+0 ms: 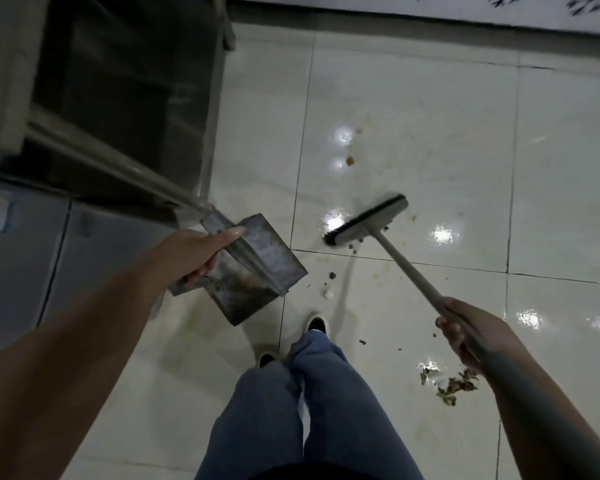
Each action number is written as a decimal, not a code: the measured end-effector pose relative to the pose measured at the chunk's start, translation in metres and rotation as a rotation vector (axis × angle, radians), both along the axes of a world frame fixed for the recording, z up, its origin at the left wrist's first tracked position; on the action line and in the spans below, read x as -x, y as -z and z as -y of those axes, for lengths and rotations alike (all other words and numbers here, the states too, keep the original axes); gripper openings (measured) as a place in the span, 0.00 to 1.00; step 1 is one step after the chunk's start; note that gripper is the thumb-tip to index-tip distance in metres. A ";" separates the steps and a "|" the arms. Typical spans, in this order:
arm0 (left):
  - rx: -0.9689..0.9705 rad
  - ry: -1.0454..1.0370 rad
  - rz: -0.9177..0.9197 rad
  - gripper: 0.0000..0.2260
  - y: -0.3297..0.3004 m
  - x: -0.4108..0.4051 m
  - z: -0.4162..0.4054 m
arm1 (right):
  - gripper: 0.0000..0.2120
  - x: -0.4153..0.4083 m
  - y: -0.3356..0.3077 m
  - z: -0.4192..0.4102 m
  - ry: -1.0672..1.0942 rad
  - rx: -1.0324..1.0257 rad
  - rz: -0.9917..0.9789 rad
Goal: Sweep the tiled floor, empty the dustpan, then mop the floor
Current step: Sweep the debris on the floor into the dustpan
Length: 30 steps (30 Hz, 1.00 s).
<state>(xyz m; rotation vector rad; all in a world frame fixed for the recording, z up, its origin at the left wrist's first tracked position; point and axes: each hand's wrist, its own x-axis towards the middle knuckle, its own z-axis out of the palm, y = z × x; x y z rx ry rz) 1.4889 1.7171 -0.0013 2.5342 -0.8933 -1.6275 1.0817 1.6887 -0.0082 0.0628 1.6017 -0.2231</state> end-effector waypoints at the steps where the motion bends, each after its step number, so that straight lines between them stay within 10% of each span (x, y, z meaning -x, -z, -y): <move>1: 0.000 0.014 0.003 0.36 0.001 0.002 0.008 | 0.08 -0.003 -0.003 0.006 0.005 0.024 0.006; 13: 0.101 0.087 -0.024 0.32 0.042 0.028 0.079 | 0.08 -0.108 0.063 0.141 -0.064 0.259 0.025; 30: -0.004 0.304 -0.049 0.30 0.021 0.039 0.141 | 0.07 -0.060 -0.013 0.054 -0.031 0.268 -0.132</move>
